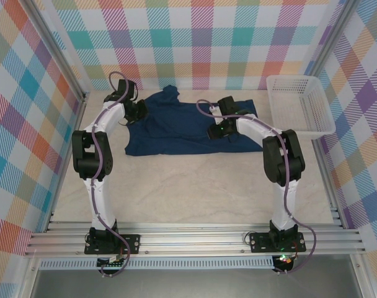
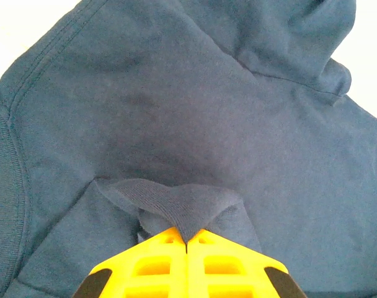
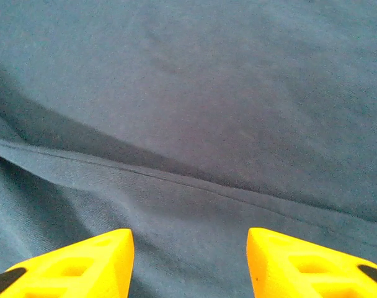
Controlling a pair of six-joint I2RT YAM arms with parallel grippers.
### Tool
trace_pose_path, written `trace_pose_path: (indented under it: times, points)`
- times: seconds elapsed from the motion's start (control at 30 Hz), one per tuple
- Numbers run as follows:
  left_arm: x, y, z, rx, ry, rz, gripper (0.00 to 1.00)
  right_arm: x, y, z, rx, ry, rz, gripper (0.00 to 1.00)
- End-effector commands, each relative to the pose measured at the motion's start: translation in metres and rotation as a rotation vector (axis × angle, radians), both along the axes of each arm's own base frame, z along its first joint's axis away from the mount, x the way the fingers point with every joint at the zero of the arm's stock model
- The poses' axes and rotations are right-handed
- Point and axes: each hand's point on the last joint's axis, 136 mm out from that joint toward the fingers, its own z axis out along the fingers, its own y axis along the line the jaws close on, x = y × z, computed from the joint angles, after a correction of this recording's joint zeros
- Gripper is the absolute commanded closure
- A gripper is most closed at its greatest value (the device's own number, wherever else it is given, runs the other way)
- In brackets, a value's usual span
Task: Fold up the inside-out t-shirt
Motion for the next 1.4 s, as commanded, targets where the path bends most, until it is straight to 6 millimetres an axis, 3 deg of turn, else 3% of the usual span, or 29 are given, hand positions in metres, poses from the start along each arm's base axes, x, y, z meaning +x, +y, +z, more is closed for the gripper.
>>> trace_pose_path:
  times: [0.0, 0.4, 0.77, 1.1, 1.37]
  points:
    - [0.001, 0.004, 0.008, 0.000, -0.018, -0.014, 1.00, 0.001, 0.002, -0.008, -0.085, -0.024, 0.150, 0.46]
    - [0.001, 0.003, 0.008, 0.001, -0.018, -0.021, 1.00, 0.004, 0.039, -0.017, -0.054, -0.030, 0.324, 0.47]
    - [0.001, 0.005, 0.009, 0.007, -0.016, -0.024, 1.00, 0.000, 0.052, -0.021, -0.030, 0.010, 0.397, 0.54]
    - [0.001, 0.005, 0.008, 0.010, -0.015, -0.026, 1.00, -0.003, 0.060, -0.024, -0.018, 0.050, 0.442, 0.51]
    - [0.000, 0.006, 0.009, 0.015, -0.015, -0.025, 1.00, 0.002, 0.059, -0.027, -0.038, 0.045, 0.438, 0.75]
